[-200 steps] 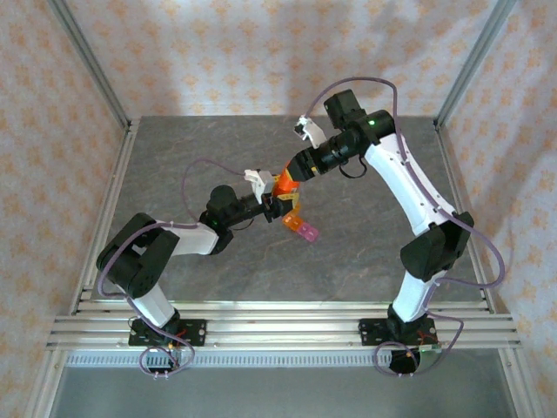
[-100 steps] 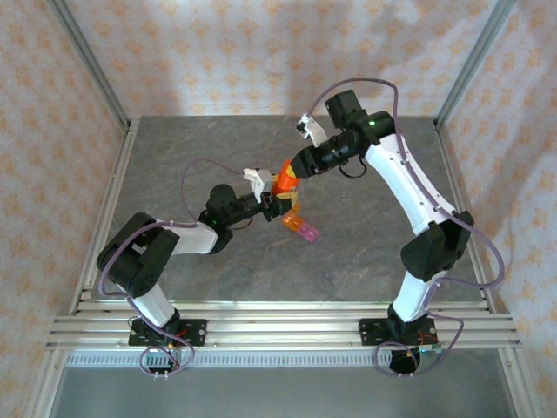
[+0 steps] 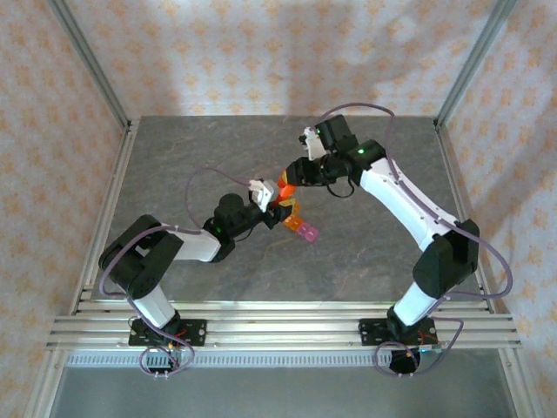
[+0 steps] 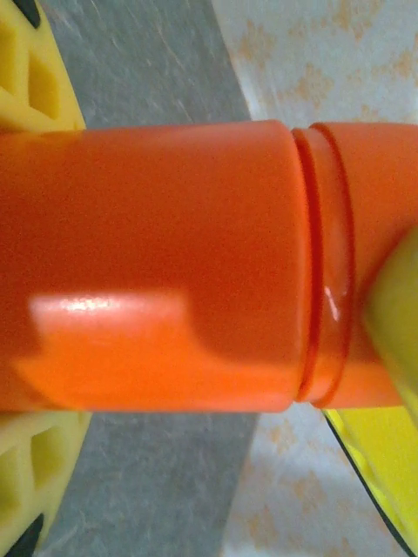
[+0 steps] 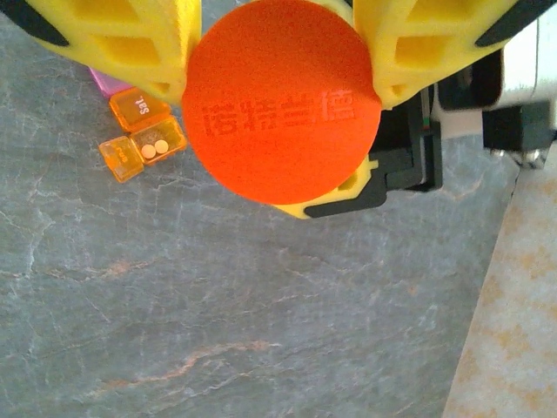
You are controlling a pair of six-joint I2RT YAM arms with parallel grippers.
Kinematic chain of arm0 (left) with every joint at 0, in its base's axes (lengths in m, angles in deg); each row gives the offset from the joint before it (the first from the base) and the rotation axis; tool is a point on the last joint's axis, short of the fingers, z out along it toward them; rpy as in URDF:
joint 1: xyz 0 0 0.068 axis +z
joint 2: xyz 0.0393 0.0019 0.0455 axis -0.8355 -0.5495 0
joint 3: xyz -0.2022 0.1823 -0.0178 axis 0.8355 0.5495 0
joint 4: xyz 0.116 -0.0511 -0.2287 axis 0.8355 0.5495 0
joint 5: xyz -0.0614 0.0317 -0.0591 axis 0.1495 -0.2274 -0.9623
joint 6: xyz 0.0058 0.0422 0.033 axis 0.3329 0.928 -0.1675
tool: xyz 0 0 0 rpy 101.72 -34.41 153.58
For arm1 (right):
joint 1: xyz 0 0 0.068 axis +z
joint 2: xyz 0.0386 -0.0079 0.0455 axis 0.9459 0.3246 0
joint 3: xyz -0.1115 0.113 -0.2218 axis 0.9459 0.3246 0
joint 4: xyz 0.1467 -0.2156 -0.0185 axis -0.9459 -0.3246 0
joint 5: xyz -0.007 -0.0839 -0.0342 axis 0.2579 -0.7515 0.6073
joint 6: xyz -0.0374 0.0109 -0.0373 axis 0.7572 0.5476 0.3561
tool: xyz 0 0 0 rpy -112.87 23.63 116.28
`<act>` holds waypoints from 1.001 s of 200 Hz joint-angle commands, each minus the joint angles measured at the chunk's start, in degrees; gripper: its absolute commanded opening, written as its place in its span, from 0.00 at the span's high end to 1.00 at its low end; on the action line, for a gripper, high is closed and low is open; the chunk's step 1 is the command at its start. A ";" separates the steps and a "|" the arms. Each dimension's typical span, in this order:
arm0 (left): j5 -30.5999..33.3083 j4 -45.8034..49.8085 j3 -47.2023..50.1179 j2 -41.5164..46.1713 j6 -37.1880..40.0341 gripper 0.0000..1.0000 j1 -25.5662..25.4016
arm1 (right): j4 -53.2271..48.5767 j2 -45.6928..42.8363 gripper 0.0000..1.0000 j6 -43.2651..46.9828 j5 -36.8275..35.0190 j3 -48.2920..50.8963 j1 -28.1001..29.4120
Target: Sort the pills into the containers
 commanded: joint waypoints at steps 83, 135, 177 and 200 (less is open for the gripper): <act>6.61 -8.64 -1.90 2.88 6.30 1.00 -3.24 | 4.62 0.65 0.62 -10.72 -2.56 3.49 3.25; 7.07 -8.77 -1.61 1.74 6.04 1.00 -3.08 | 2.09 1.36 0.46 -10.78 -0.62 -1.88 0.74; 3.22 -8.81 -1.45 1.33 4.04 1.00 -1.14 | -2.78 0.70 0.22 -7.45 1.08 -8.58 -1.45; -1.65 -8.72 -1.69 1.41 1.92 1.00 0.21 | -5.77 0.83 0.20 -4.62 0.16 -11.34 -2.83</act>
